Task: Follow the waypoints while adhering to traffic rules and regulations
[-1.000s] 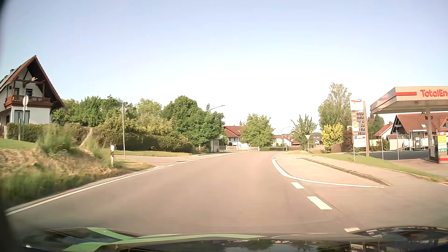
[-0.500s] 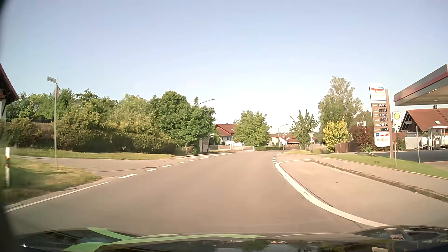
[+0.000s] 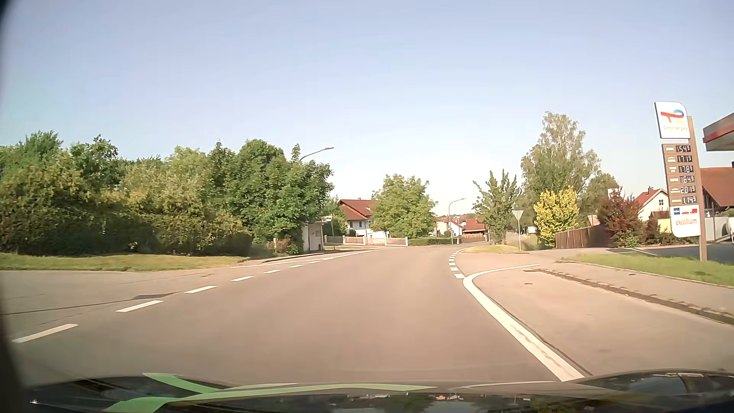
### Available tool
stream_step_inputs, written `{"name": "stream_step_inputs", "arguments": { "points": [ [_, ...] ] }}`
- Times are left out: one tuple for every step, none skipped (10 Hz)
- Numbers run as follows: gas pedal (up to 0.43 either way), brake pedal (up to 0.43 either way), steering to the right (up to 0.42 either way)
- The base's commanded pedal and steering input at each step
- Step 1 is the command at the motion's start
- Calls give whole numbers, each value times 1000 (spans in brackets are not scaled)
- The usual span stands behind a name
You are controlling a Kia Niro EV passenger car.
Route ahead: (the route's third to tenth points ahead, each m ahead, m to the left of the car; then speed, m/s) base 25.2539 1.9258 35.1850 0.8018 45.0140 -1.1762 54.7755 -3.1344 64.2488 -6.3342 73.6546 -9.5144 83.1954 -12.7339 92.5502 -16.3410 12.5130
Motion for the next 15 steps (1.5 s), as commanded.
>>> {"name": "stream_step_inputs", "arguments": {
  "points": [
    [0, 0, 15],
    [0, 0, 14],
    [8, 0, 14],
    [28, 0, 14],
    [59, 0, 15],
    [67, 0, 15],
    [79, 0, 15],
    [79, 0, 15],
    [79, 0, 15],
    [79, 0, 15],
    [79, 0, 15],
    [79, 0, 15],
    [67, 0, 15],
    [47, 0, 15],
    [47, 0, 15]
  ]
}}
